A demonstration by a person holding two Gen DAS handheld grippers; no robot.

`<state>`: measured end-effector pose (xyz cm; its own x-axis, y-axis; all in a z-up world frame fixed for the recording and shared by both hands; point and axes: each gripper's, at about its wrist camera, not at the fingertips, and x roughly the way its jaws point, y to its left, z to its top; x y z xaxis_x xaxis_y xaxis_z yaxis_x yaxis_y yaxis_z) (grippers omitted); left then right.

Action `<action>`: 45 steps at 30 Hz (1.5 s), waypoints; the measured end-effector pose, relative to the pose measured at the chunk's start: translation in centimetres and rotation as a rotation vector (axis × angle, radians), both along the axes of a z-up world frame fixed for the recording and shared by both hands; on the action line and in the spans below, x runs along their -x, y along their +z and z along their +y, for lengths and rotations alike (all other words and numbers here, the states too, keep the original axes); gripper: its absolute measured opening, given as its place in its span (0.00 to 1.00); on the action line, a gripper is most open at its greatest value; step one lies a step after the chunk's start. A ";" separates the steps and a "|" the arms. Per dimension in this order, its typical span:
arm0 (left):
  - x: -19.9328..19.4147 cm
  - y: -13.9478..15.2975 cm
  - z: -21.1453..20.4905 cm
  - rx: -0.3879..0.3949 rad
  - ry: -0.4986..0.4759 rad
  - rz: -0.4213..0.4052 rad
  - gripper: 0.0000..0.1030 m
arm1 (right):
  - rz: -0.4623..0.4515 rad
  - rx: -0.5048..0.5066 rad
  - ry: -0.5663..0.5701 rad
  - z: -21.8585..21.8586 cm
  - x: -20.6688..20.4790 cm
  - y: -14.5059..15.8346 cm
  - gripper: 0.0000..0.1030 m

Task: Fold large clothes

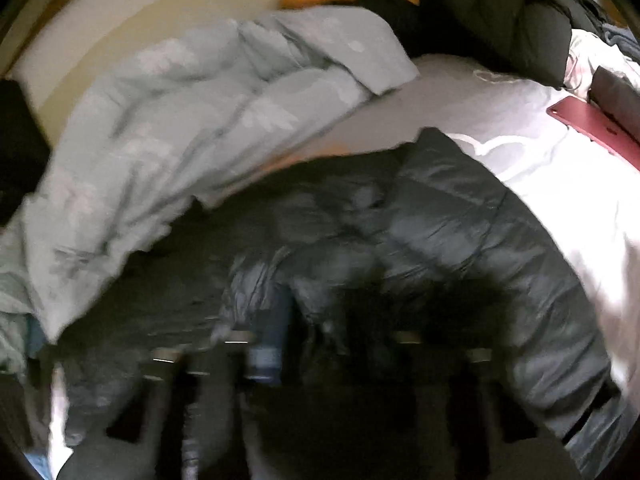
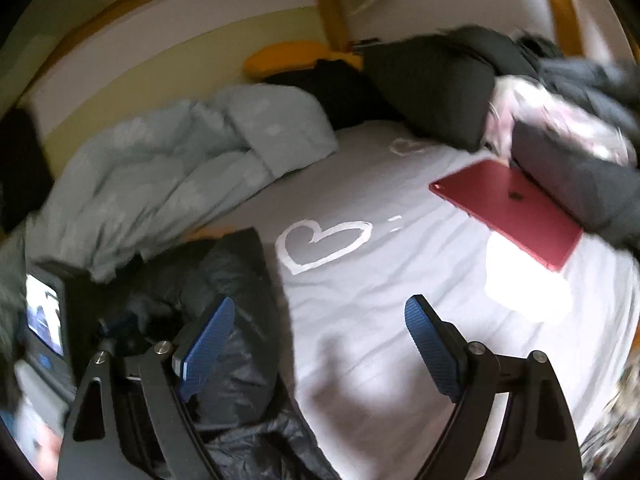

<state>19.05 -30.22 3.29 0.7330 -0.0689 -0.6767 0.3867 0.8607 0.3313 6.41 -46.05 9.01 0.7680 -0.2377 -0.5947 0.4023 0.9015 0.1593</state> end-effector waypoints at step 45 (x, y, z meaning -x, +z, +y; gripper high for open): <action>5.6 14.6 20.0 0.258 -0.028 -0.448 0.08 | 0.042 0.481 0.163 10.4 -0.9 -1.5 0.86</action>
